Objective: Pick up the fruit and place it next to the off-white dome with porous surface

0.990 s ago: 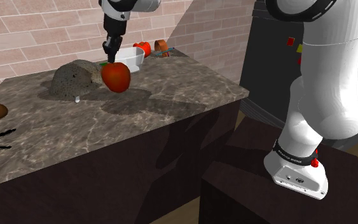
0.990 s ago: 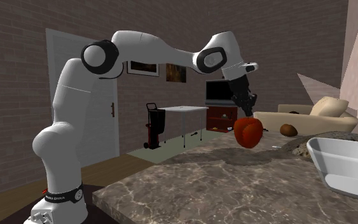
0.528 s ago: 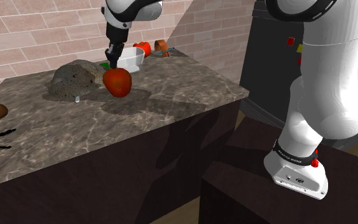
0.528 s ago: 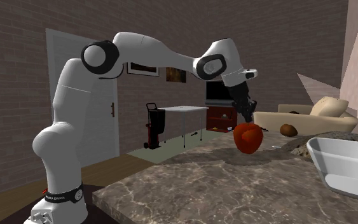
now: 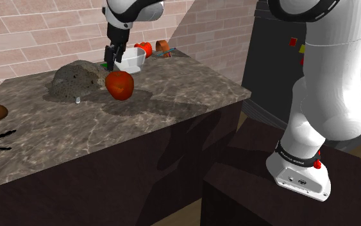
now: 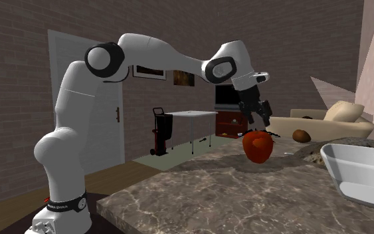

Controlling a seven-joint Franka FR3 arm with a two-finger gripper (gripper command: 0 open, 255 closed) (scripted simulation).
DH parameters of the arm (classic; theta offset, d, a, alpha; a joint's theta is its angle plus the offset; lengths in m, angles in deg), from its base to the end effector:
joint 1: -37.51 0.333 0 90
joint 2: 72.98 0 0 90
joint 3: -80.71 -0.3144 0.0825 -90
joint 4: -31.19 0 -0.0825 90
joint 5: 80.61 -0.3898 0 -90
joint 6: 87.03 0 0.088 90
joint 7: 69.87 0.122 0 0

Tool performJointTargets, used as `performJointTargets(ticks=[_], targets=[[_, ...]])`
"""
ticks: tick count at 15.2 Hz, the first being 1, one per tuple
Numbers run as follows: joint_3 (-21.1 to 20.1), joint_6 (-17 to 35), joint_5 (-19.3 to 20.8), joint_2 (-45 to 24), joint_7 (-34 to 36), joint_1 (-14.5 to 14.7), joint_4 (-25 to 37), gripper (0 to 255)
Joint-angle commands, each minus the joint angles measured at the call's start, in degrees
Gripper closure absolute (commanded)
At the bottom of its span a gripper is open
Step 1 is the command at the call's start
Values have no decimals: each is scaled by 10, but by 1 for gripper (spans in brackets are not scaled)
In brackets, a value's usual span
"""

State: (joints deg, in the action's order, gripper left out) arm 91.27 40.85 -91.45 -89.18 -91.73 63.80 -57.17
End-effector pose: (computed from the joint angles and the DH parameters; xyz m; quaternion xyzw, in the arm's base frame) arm 0.6612 0.2096 0.5198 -0.9350 -0.2835 -0.2071 0.0496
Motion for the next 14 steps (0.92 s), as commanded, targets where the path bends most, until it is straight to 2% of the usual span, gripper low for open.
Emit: performJointTargets(ticks=[1, 6, 14], targets=[[0, 0, 0, 0, 0, 0, 0, 0], [4, -50, 11, 41, 6, 1, 10, 0], [4, -50, 11, 41, 6, 1, 10, 0]])
